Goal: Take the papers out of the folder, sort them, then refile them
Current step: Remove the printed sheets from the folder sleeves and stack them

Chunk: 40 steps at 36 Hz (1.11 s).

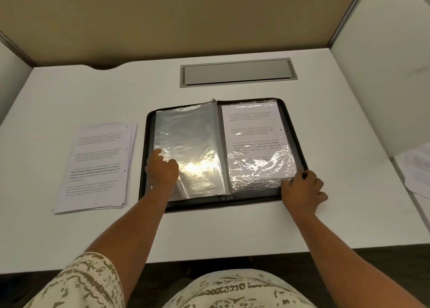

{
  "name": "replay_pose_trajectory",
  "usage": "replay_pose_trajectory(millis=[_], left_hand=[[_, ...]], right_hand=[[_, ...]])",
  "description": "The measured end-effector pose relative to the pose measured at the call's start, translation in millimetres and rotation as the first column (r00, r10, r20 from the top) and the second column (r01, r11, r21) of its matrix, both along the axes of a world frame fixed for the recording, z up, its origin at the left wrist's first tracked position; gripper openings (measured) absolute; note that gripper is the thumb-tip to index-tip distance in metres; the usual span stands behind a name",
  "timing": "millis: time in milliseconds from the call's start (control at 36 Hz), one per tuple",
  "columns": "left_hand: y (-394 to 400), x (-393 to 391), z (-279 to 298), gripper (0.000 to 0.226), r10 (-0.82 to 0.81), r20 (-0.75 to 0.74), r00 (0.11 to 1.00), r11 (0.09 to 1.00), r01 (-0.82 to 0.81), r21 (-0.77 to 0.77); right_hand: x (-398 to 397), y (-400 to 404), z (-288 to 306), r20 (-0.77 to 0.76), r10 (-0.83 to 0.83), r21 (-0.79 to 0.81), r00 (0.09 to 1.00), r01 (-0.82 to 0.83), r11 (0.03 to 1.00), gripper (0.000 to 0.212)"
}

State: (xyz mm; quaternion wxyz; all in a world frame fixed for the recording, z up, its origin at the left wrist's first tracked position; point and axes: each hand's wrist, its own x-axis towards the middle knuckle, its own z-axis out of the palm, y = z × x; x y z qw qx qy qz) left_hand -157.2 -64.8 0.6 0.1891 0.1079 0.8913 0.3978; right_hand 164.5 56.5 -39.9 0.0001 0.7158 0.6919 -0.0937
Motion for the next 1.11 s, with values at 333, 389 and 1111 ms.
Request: replay_pose_trajectory(millis=[333, 389, 1111], left_hand=[[27.1, 58.2, -12.4, 0.03, -0.67, -0.403, 0.623, 0.723, 0.671, -0.165], [32.2, 76.9, -16.3, 0.026, -0.757, -0.403, 0.514, 0.617, 0.767, -0.179], [69.6, 142.0, -13.9, 0.028, -0.935, -0.18, 0.306, 0.349, 0.885, -0.308]], right_hand=[[11.3, 12.7, 11.5, -0.676, -0.117, -0.055, 0.728, 0.109, 0.993, 0.025], [12.3, 15.9, 18.9, -0.747, -0.195, -0.132, 0.636, 0.146, 0.98, 0.026], [29.8, 30.4, 37.9, -0.849, -0.432, -0.45, 0.302, 0.013, 0.893, 0.029]])
